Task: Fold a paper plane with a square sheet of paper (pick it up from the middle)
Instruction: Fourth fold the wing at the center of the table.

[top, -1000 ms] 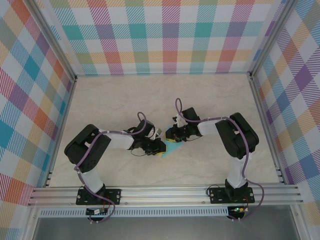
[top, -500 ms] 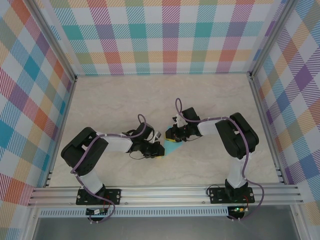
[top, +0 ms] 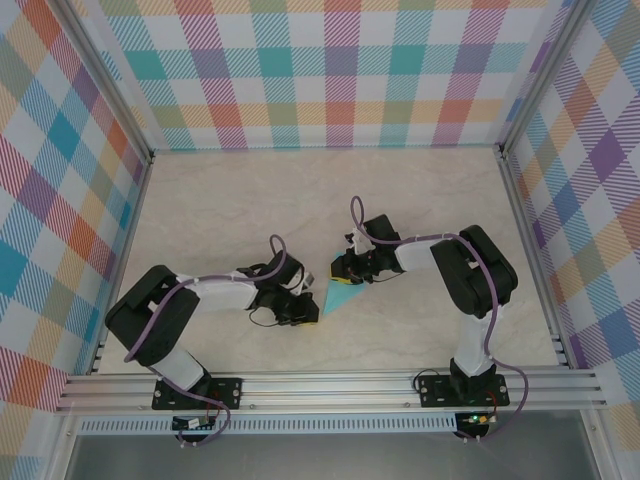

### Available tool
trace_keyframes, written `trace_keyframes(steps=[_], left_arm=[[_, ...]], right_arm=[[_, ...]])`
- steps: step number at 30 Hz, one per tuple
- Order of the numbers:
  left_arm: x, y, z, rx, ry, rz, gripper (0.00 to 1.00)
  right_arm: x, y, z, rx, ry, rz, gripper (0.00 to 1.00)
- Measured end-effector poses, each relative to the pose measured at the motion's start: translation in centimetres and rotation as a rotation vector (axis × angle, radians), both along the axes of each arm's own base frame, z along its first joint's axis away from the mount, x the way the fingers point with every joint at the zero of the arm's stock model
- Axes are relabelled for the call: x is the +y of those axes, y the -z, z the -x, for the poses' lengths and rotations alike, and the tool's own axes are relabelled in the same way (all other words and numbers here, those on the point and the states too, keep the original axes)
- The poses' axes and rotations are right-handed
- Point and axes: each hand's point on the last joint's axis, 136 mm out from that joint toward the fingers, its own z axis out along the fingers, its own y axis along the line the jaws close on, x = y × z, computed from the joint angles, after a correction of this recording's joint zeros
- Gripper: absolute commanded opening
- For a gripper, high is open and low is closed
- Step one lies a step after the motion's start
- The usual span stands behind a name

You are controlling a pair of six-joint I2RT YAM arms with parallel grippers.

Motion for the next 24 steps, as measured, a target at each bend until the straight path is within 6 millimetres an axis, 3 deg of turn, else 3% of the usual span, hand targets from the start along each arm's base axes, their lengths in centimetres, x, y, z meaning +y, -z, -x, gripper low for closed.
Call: trace_keyframes(steps=[5, 13, 17, 24], left_arm=[[-0.1, -2.0, -0.9, -0.053, -0.028, 0.013, 0.15], [-3.3, -4.9, -5.0, -0.160, -0.063, 0.106, 0.16], [-4.5, -4.1, -6.4, -0.172, -0.066, 0.119, 0.16], [-4.3, -0.2, -6.5, -0.128, -0.073, 0.050, 0.10]], right_arm=[[0.0, 0.0, 0.0, 0.000, 0.000, 0.000, 0.22], [0.0, 0.0, 0.0, 0.000, 0.000, -0.001, 0.22], [0.0, 0.0, 0.0, -0.001, -0.001, -0.003, 0.22], [0.0, 0.0, 0.0, -0.001, -0.001, -0.005, 0.22]])
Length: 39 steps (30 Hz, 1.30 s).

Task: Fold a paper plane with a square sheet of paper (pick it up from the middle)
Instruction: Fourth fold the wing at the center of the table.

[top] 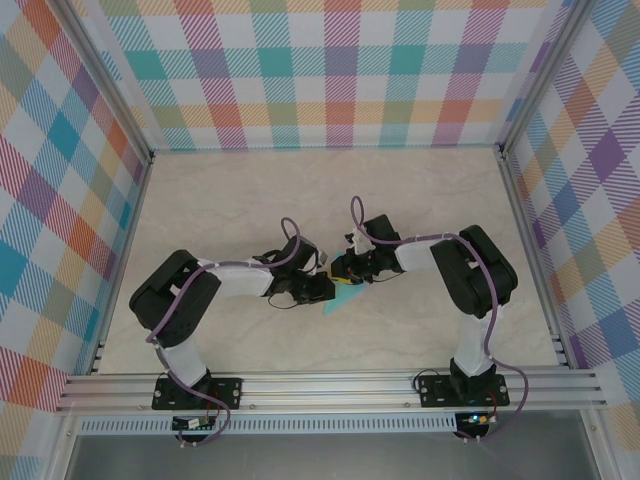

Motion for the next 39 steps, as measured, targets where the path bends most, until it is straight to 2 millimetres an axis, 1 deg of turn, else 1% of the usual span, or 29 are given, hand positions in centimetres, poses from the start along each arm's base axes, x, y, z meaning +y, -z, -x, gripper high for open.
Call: trace_keyframes(steps=[1, 3, 5, 9, 12, 14, 16, 19, 20, 22, 27, 30, 33, 34, 39], left_arm=[[0.1, 0.4, 0.0, 0.005, -0.001, -0.007, 0.08], [0.1, 0.4, 0.0, 0.004, -0.005, -0.011, 0.03], [0.2, 0.4, 0.0, 0.006, -0.007, -0.011, 0.01], [0.4, 0.6, 0.2, -0.018, -0.011, 0.002, 0.00], [0.4, 0.6, 0.2, -0.035, -0.012, 0.014, 0.00], [0.4, 0.6, 0.1, -0.041, -0.012, 0.019, 0.00], [0.4, 0.6, 0.1, -0.042, -0.012, 0.020, 0.00], [0.4, 0.6, 0.1, -0.042, -0.012, 0.020, 0.00], [0.4, 0.6, 0.1, -0.042, -0.012, 0.020, 0.00], [0.4, 0.6, 0.1, -0.042, -0.012, 0.021, 0.00], [0.4, 0.6, 0.1, -0.041, -0.011, 0.021, 0.00], [0.4, 0.6, 0.1, -0.041, -0.011, 0.021, 0.00], [0.4, 0.6, 0.2, -0.040, -0.011, 0.022, 0.00], [0.4, 0.6, 0.1, -0.040, -0.011, 0.022, 0.00], [0.4, 0.7, 0.2, -0.037, -0.012, 0.020, 0.00]], right_arm=[[0.0, 0.0, 0.0, -0.001, 0.000, -0.001, 0.22], [0.0, 0.0, 0.0, 0.000, 0.000, -0.002, 0.23], [0.0, -0.1, 0.0, 0.000, 0.000, 0.000, 0.23], [-0.2, -0.2, -0.3, -0.004, 0.016, 0.033, 0.24], [-1.0, -0.5, -0.2, 0.000, 0.040, 0.082, 0.24], [-1.6, -1.1, -0.2, -0.006, 0.058, 0.105, 0.24], [-2.0, -2.2, -0.4, -0.027, 0.074, 0.114, 0.23], [-2.1, -4.0, -0.6, -0.063, 0.081, 0.098, 0.22], [-2.1, -4.4, -0.6, -0.070, 0.081, 0.093, 0.22], [-1.9, -4.5, -0.4, -0.073, 0.075, 0.091, 0.22], [-1.0, -3.7, 0.6, -0.055, 0.042, 0.096, 0.20], [-0.5, -2.2, 1.3, -0.024, 0.022, 0.113, 0.20], [-0.7, -0.1, 1.9, 0.017, 0.020, 0.144, 0.19], [-0.6, 0.4, 2.0, 0.025, 0.016, 0.143, 0.18], [-0.7, 0.4, 1.8, 0.024, 0.027, 0.142, 0.19]])
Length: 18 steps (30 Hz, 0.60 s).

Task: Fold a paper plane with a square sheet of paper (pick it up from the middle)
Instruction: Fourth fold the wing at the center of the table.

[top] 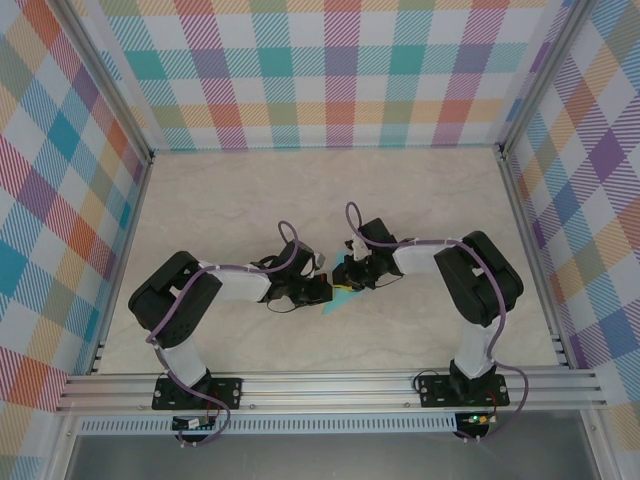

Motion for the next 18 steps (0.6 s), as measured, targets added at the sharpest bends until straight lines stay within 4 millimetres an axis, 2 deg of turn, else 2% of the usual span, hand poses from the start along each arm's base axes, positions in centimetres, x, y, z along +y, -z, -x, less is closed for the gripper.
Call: trace_keyframes(steps=[9, 18], left_arm=[[0.0, 0.1, 0.0, 0.000, 0.000, 0.001, 0.00], [-0.4, 0.2, -0.3, -0.021, 0.003, 0.023, 0.00]], right_arm=[[-0.4, 0.0, -0.5, -0.001, 0.018, 0.030, 0.20], [-1.6, -0.1, -2.6, 0.022, 0.060, -0.003, 0.20]])
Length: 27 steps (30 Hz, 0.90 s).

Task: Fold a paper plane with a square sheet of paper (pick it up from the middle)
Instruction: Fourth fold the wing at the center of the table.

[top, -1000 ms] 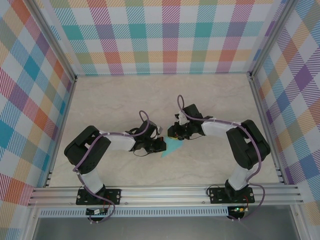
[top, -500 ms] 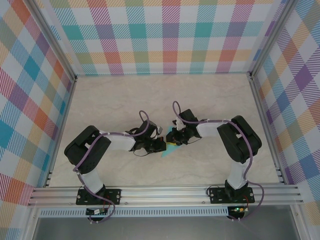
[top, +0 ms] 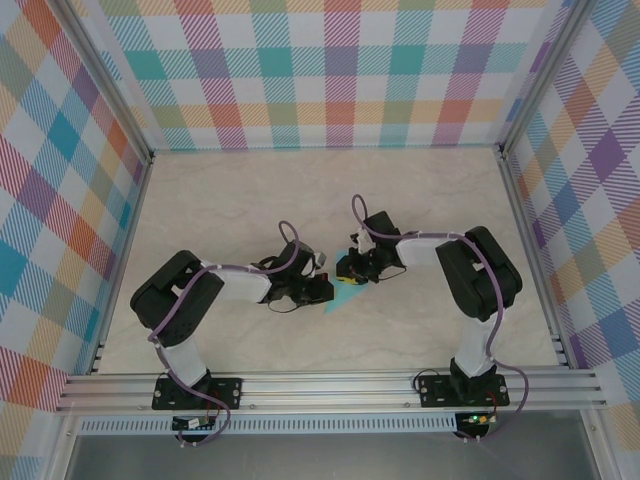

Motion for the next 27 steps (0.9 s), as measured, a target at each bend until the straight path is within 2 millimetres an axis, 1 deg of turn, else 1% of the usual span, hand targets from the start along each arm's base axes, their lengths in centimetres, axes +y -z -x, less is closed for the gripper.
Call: trace_keyframes(steps=[9, 18, 27], left_arm=[[-0.3, 0.0, -0.4, -0.024, 0.001, 0.016, 0.00], [-0.3, 0.0, -0.4, -0.025, 0.004, 0.014, 0.00], [-0.3, 0.0, -0.4, -0.026, 0.004, 0.014, 0.00]], right_arm=[[-1.3, -0.3, -2.0, 0.012, 0.031, -0.035, 0.21], [-3.5, -0.2, -4.9, -0.058, 0.086, 0.048, 0.23], [-4.3, -0.2, -7.2, -0.087, 0.096, 0.103, 0.24]])
